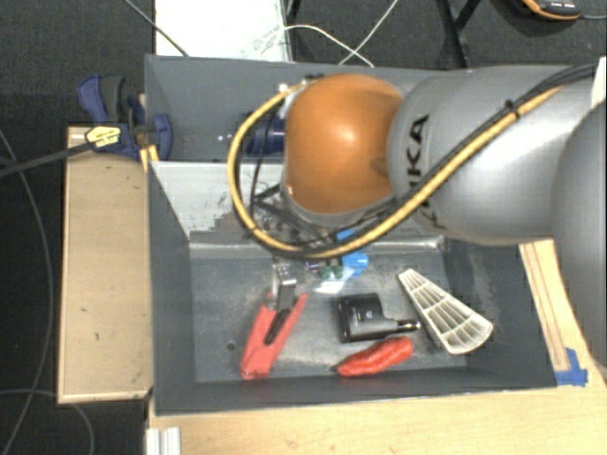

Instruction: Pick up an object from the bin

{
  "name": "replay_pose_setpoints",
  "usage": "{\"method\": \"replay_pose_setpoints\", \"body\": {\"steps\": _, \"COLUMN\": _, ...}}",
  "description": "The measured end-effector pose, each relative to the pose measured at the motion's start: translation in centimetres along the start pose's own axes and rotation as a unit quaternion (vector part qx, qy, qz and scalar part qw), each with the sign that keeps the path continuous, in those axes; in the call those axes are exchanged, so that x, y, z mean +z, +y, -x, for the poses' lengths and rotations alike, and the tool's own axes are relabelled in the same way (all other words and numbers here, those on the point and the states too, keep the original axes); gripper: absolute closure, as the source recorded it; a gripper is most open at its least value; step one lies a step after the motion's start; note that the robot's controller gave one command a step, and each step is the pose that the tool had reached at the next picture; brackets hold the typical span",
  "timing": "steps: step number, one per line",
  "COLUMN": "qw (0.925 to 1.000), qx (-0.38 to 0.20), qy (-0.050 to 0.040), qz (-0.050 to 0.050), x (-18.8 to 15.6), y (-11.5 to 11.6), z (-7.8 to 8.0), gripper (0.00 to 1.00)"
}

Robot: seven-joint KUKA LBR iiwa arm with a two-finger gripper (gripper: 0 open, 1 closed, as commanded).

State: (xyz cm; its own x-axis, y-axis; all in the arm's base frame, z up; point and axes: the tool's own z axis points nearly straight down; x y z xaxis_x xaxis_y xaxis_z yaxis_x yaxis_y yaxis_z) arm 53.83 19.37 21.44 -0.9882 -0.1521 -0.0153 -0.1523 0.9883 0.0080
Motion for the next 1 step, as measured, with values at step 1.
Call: {"method": "replay_pose_setpoints", "body": {"steps": 1, "qw": 0.9981, "qx": 0.062, "qy": 0.0048, "qz": -0.002, "x": 6.24, "y": -5.69, "z": -5.13, "gripper": 0.0}}
